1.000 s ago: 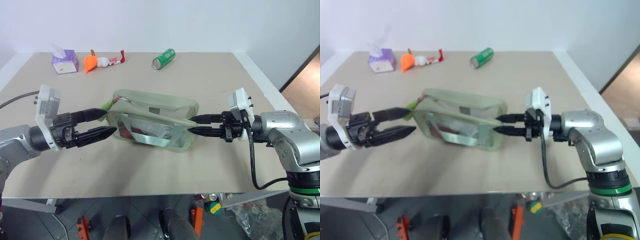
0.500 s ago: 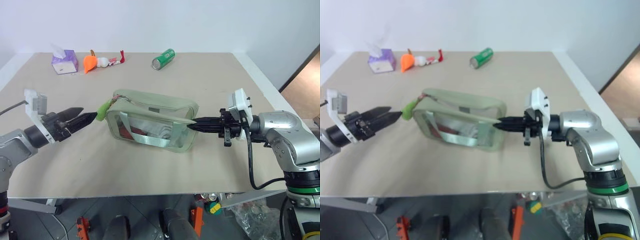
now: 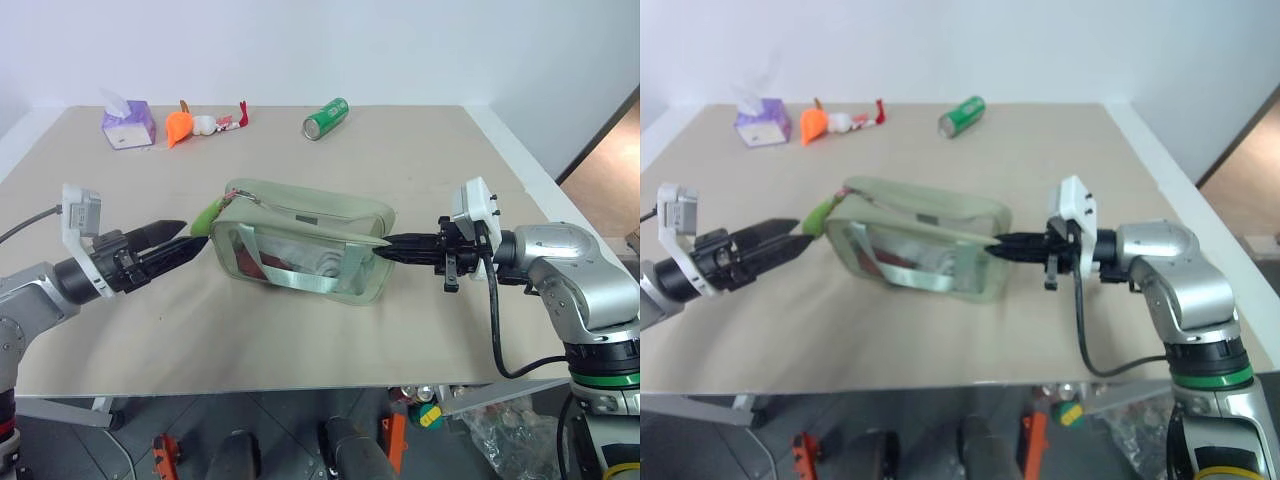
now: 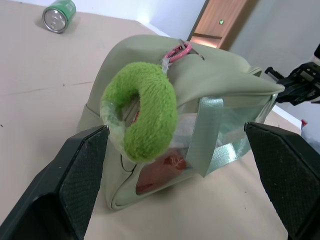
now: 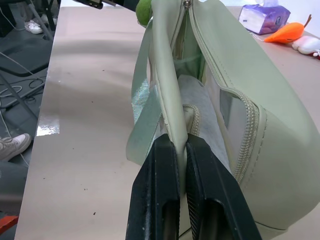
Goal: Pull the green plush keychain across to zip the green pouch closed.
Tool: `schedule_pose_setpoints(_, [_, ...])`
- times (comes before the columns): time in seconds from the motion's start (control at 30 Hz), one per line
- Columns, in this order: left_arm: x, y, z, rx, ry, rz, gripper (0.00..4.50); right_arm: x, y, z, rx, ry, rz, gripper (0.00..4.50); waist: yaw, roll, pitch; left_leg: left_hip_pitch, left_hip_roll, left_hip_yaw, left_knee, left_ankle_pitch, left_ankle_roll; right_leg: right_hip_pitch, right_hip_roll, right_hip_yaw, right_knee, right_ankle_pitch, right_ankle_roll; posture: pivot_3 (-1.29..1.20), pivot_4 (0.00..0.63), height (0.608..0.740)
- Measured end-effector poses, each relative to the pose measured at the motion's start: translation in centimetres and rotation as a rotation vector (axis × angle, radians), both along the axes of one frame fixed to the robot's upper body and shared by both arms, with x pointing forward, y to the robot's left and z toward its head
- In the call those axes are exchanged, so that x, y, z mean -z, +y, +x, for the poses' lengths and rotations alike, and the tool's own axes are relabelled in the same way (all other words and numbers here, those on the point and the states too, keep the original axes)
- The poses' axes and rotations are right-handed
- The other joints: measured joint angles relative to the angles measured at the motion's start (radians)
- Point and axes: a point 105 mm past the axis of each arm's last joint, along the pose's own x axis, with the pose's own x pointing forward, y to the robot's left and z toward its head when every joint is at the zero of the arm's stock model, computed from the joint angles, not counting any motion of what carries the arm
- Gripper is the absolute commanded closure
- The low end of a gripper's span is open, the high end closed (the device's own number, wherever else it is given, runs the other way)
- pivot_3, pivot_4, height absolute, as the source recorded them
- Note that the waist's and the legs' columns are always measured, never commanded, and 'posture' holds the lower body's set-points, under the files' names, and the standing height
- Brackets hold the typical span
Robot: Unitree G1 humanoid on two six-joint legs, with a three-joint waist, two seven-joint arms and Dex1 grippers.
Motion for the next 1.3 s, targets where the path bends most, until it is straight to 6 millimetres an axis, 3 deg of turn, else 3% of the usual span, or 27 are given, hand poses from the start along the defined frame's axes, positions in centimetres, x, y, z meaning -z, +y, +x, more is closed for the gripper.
schedule_pose_setpoints(0.37, [1.1, -0.4, 1.1, -0.008, 0.008, 0.046, 0.0, 0.0, 0.0, 0.0, 0.001, 0.0, 0.0, 4.46, 0.0, 0.0, 0.0, 0.0, 0.0, 0.0, 0.0, 0.0, 0.0, 0.0, 0.0, 0.0, 0.0, 0.0, 0.0, 0.0, 0.15, 0.74])
schedule_pose_setpoints(0.47, [0.9, -0.7, 1.6, -0.008, -0.005, 0.031, 0.75, 0.1, 0.0, -0.1, 0.0, 0.0, 0.0, 4.5, -0.001, 0.0, 0.0, 0.0, 0.0, 0.0, 0.0, 0.0, 0.0, 0.0, 0.0, 0.0, 0.0, 0.0, 0.0, 0.0, 0.15, 0.74])
schedule_pose_setpoints(0.53, [0.7, -0.7, 1.6, -0.005, -0.013, 0.029, 1.57, 0.1, 0.0, -0.1, 0.0, -0.001, -0.001, 4.5, -0.001, 0.0, 0.0, 0.0, 0.0, 0.0, 0.0, 0.0, 0.0, 0.0, 0.0, 0.0, 0.0, 0.0, 0.0, 0.0, 0.15, 0.74])
schedule_pose_setpoints(0.67, [0.7, -0.8, 1.6, -0.001, -0.014, 0.027, 2.73, 0.1, 0.0, -0.1, 0.0, -0.001, -0.001, 4.5, -0.001, 0.0, 0.0, 0.0, 0.0, 0.0, 0.0, 0.0, 0.0, 0.0, 0.0, 0.0, 0.0, 0.0, 0.0, 0.0, 0.15, 0.74])
schedule_pose_setpoints(0.7, [0.7, -0.8, 1.6, 0.005, -0.016, 0.025, 3.32, 0.1, 0.0, -0.1, 0.001, 0.0, -0.001, 4.5, -0.001, 0.0, 0.0, 0.0, 0.0, 0.0, 0.0, 0.0, 0.0, 0.0, 0.0, 0.0, 0.0, 0.0, 0.0, 0.0, 0.15, 0.74])
schedule_pose_setpoints(0.83, [0.5, -0.8, 1.4, 0.012, -0.02, 0.02, 4.48, 0.1, 0.0, -0.1, 0.002, 0.001, -0.001, 4.5, -0.001, 0.0, 0.0, 0.0, 0.0, 0.0, 0.0, 0.0, 0.0, 0.0, 0.0, 0.0, 0.0, 0.0, 0.0, 0.0, 0.15, 0.74])
schedule_pose_setpoints(1.17, [-1.1, 1.1, 0.8, -0.021, -0.062, 0.032, 4.48, 0.2, 0.1, 0.0, -0.002, -0.008, -0.004, 4.5, -0.002, 0.0, 0.0, 0.0, 0.0, 0.0, 0.0, 0.0, 0.0, 0.0, 0.0, 0.0, 0.0, 0.0, 0.0, 0.0, 0.15, 0.74])
schedule_pose_setpoints(1.3, [-3.6, 0.8, 2.0, -0.04, -0.145, 0.016, 4.48, 0.2, 0.2, 0.2, -0.001, -0.013, -0.005, 4.5, -0.001, 0.0, 0.0, 0.0, 0.0, 0.0, 0.001, 0.001, 0.0, 0.0, 0.001, 0.0, 0.0, 0.002, -0.001, 0.0, 0.15, 0.74])
